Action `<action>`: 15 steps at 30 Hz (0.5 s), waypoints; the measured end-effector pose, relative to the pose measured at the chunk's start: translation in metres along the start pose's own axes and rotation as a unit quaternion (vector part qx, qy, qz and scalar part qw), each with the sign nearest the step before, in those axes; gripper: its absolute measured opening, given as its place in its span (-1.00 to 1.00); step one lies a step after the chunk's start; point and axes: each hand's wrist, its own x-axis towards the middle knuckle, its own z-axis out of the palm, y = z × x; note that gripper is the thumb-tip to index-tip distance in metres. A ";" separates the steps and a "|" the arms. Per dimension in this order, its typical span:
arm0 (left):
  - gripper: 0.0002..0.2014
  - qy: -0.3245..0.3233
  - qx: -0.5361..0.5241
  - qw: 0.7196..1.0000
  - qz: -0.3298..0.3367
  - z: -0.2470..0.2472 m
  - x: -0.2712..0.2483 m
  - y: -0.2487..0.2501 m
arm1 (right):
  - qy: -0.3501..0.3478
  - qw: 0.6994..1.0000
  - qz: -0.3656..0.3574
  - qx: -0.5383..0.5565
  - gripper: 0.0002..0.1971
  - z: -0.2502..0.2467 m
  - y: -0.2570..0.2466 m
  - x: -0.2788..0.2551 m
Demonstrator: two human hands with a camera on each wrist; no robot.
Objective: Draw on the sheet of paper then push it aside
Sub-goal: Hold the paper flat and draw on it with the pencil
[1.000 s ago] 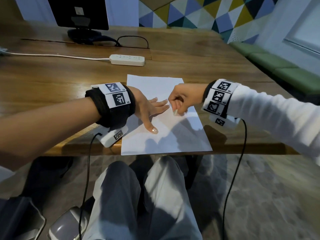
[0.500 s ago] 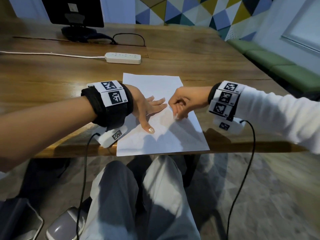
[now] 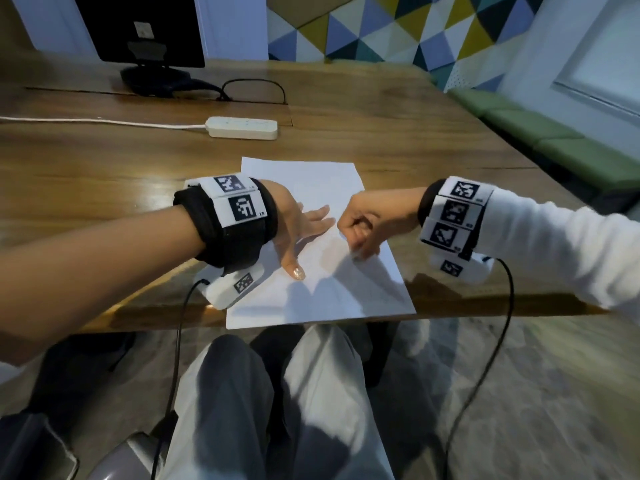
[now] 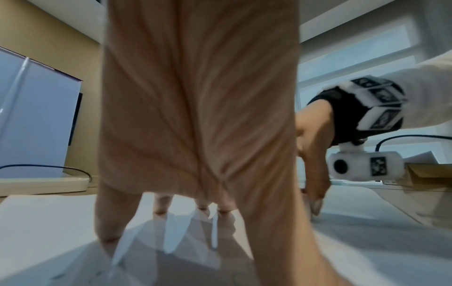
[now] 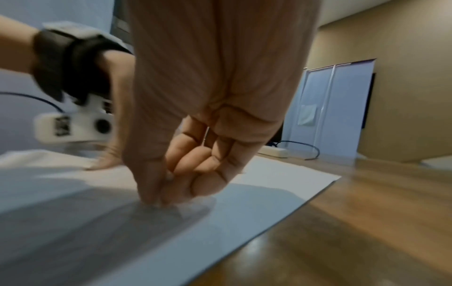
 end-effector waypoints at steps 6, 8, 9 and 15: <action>0.14 -0.005 -0.039 0.999 0.011 0.000 -0.001 -0.002 | 0.053 0.999 0.001 -0.005 -0.84 -0.005 0.003 0.004; 0.12 -0.004 -0.060 0.998 0.016 0.001 0.001 -0.004 | 0.003 1.000 0.004 0.009 -0.87 0.000 0.000 -0.002; 0.09 -0.001 -0.066 0.998 0.014 0.002 0.003 -0.003 | -0.017 1.000 0.004 0.013 -0.88 0.002 -0.001 -0.005; 0.03 0.022 -0.050 0.998 -0.038 0.012 0.011 0.021 | 0.060 0.998 0.003 0.029 -0.86 0.005 0.003 -0.005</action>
